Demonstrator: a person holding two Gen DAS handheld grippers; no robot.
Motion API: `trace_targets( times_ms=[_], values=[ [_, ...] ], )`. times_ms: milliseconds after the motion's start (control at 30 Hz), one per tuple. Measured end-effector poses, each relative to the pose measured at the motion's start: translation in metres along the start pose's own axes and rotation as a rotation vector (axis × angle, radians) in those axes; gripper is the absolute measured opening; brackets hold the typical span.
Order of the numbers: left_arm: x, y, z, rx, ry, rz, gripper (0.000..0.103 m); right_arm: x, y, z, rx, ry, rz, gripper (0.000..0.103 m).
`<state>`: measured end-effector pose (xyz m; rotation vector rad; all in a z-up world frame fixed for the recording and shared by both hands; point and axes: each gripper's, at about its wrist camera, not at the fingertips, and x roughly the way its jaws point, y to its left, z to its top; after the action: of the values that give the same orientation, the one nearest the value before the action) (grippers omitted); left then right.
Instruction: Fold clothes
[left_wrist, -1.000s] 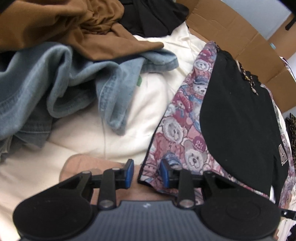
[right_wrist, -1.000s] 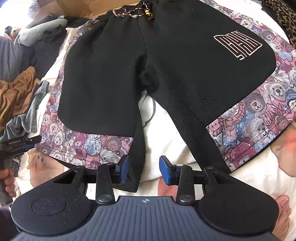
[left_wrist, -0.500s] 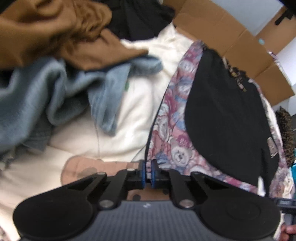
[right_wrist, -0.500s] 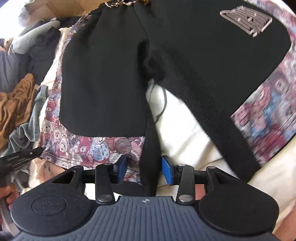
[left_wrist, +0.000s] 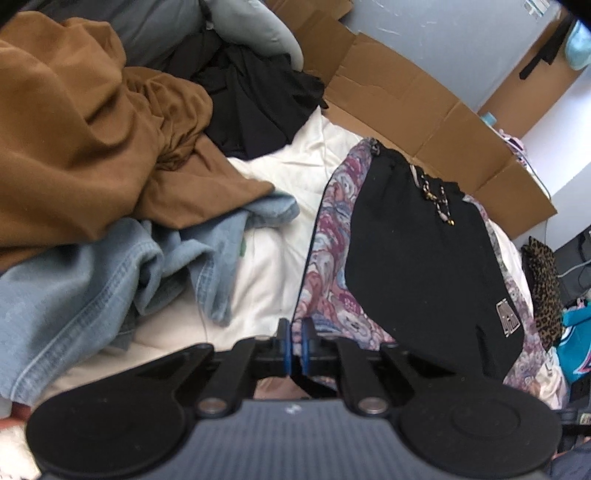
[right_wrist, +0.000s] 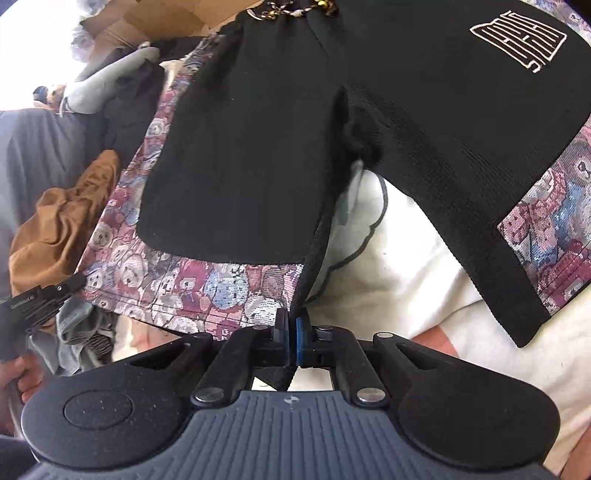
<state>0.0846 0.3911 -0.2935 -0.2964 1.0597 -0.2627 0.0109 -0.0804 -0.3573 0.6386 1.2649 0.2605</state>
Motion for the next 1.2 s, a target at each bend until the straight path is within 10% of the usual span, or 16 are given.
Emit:
trace_targets(
  times_ms=[433,667,900,1200],
  values=[
    [0.044,0.034,-0.025,-0.026,0.125,0.073,0.006,0.029,-0.001,-0.009,-0.011,0.105,-0.084,0.005],
    [0.059,0.043,-0.027,-0.027,0.150,0.080,0.006,0.029,-0.001,-0.001,0.051,0.053,-0.083,0.060],
    [0.061,0.044,-0.028,-0.024,0.156,0.079,0.006,0.050,-0.005,0.005,0.130,0.034,-0.050,0.057],
    [0.063,0.044,-0.027,-0.019,0.159,0.072,0.006,0.066,0.005,0.001,0.102,0.085,-0.059,0.006]
  ],
)
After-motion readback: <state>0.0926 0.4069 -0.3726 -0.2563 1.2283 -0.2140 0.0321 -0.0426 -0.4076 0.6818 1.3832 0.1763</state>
